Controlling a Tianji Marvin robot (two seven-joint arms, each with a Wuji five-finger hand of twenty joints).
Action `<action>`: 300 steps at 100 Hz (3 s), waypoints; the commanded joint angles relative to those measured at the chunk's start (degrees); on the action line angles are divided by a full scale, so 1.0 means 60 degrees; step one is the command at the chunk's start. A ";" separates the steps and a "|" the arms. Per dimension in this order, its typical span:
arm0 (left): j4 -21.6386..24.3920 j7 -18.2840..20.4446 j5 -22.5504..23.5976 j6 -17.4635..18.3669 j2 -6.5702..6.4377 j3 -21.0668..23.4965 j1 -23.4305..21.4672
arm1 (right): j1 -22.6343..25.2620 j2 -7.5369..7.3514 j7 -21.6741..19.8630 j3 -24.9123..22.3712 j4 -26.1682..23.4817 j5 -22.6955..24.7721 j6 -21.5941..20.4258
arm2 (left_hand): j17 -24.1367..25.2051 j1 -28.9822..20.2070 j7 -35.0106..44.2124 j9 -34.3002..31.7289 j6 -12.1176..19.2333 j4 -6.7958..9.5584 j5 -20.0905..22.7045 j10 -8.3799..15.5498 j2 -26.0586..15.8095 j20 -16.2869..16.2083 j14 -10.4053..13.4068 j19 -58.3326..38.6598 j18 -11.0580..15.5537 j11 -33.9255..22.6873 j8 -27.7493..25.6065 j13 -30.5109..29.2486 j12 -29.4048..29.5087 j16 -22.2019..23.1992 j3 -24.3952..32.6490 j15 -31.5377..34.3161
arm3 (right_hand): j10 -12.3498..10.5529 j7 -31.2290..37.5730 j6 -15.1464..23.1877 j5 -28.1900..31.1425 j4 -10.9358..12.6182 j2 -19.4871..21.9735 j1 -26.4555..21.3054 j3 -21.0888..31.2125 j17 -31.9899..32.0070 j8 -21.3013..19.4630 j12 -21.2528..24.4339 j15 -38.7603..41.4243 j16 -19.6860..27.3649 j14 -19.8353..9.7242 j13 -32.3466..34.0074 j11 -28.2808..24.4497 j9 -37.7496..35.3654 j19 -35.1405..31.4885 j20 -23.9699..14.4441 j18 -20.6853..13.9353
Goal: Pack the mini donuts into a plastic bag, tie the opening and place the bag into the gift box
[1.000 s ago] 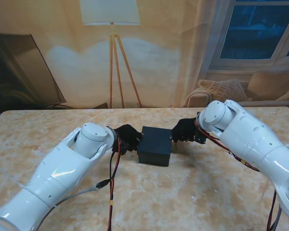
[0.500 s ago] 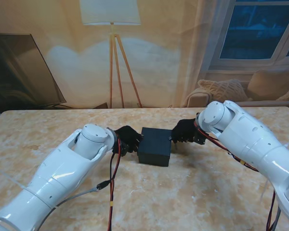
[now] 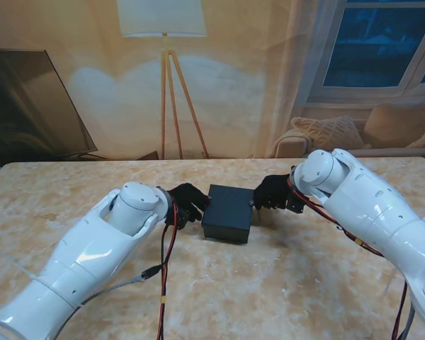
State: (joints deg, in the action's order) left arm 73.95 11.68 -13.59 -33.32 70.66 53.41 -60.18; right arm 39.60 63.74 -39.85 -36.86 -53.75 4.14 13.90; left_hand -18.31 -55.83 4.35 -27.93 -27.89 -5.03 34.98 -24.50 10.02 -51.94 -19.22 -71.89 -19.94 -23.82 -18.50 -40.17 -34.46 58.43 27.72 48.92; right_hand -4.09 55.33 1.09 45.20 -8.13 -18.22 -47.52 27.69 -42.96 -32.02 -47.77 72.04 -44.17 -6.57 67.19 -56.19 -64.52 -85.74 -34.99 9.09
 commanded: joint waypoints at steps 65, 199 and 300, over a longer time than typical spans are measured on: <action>0.0132 -0.0066 0.0185 0.0030 0.0130 0.0057 0.0043 | 0.0088 0.0010 -0.0191 -0.0117 0.0058 0.0172 0.0059 | 0.0107 0.0218 0.0327 0.0079 0.1593 0.0209 -0.0111 0.0236 -0.0024 -0.0274 -0.0023 -0.0022 0.0168 -0.0039 -0.0159 0.0017 -0.0207 0.0125 -0.0057 0.0118 | -0.0424 -0.0139 0.1686 0.0348 0.0161 0.1158 0.0091 -0.1037 0.0065 -0.3423 -0.0266 0.0093 0.0075 -0.0570 -0.0068 -0.0950 0.0172 -0.0446 -0.0138 0.0094; -0.1378 -0.0155 0.0900 -0.0140 0.0499 -0.1237 0.0891 | -0.0651 0.0771 -0.0458 0.1050 0.1885 -0.0479 -0.0269 | -0.0740 -0.0562 0.4973 -0.0762 0.2125 -0.0392 -0.0390 0.0502 0.1795 0.0201 0.0255 -0.0496 0.0145 -0.1588 -0.3420 -0.0813 -0.1154 -0.0189 -0.0198 0.0470 | -0.0972 0.0362 0.1748 0.1089 0.0650 0.2272 0.0161 -0.2528 -0.0324 -0.4678 -0.0717 0.0824 0.0091 -0.0961 0.0393 -0.2010 -0.0295 -0.0955 -0.0077 0.0093; -0.1382 -0.0082 0.1430 -0.0125 0.0401 -0.1414 0.1075 | -0.0609 0.0501 -0.0699 0.0898 0.1703 -0.0302 -0.0116 | -0.0532 0.1973 0.4881 -0.0838 0.1780 -0.0095 -0.0275 0.0342 0.1358 -0.0064 0.0010 -0.0491 -0.0089 -0.1830 -0.3322 -0.0722 -0.1597 -0.0008 0.0690 0.0609 | -0.1370 0.1985 0.2434 0.1898 0.0904 0.4080 0.0798 -0.4846 -0.0756 -0.6273 -0.1133 0.1664 0.0051 -0.1203 0.0999 -0.2934 -0.1013 -0.1541 -0.0181 0.0193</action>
State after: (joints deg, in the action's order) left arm 65.28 10.26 -5.12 -33.88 72.95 45.02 -53.97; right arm 35.61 66.76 -43.01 -31.47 -43.44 2.10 13.09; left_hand -21.62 -45.59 32.84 -32.14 -17.83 -6.28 32.73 -22.73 17.79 -51.10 -18.33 -73.35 -19.91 -33.48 -37.69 -43.90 -43.30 57.46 30.52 51.05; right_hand -10.12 62.97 15.13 54.14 -4.12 3.89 -44.06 -0.22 -46.14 -68.12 -53.14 80.59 -44.17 -8.50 70.90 -70.49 -67.97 -90.66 -35.03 9.76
